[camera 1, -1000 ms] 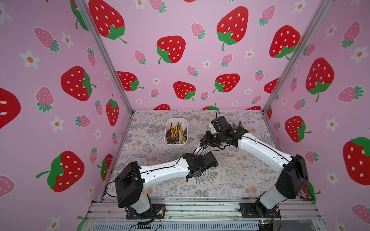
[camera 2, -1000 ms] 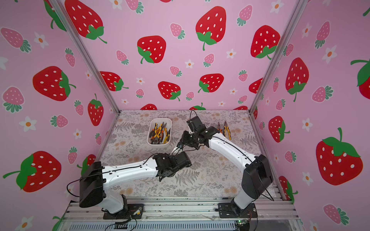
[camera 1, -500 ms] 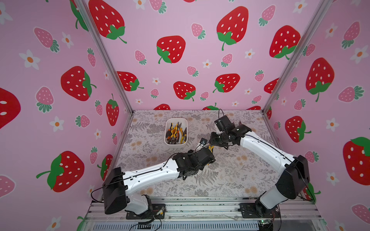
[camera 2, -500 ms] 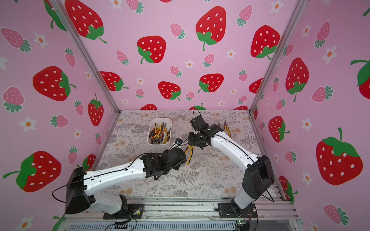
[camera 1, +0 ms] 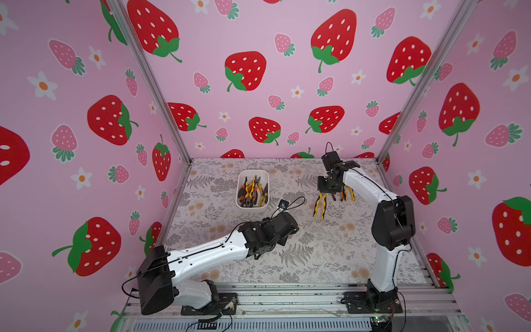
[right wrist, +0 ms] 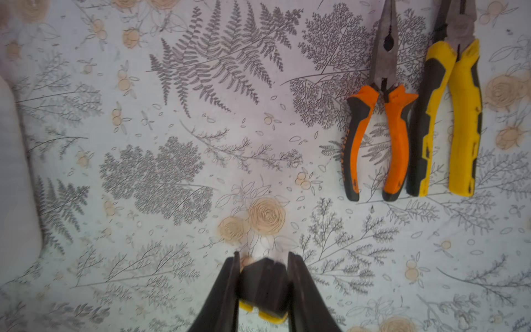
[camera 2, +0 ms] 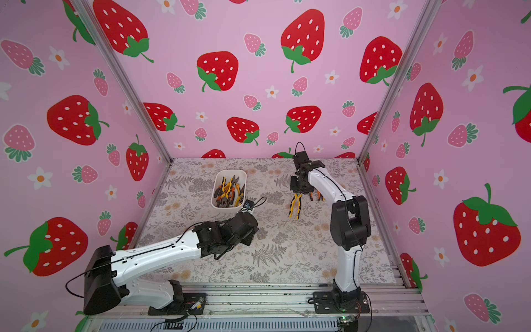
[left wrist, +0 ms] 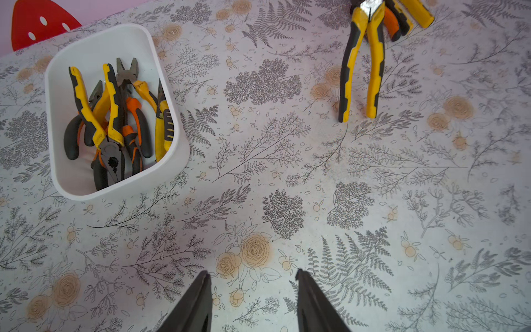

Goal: Take the pliers out of the storage box
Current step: Place the pliers at the center of the board.

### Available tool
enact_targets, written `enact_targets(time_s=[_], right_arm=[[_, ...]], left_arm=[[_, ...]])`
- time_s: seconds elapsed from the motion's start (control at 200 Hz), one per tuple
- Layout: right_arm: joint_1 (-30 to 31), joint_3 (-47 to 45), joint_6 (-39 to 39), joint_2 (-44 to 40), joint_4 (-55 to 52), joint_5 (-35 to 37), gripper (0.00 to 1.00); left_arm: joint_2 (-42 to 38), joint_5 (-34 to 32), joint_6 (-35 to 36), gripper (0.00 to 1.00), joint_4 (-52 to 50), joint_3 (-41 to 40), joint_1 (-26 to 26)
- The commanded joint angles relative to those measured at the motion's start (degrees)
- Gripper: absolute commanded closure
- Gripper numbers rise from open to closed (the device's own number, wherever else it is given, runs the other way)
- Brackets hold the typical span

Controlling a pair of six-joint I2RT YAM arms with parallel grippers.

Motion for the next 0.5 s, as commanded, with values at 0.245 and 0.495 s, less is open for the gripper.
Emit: enact_targets(time_s=[0.245,0.495], right_arm=[[-2.9,15.4,-3.8,14.1,0.8,3.3,1.00],[-4.3,27.4,-5.4,24.3,-2.0,5.5,1.00]], left_arm=[[6.3,4.9,1.5,0.52,4.2,0.5,2.8],[10.0,8.4,2.3,0.55,7.0,-0.4,5.8]])
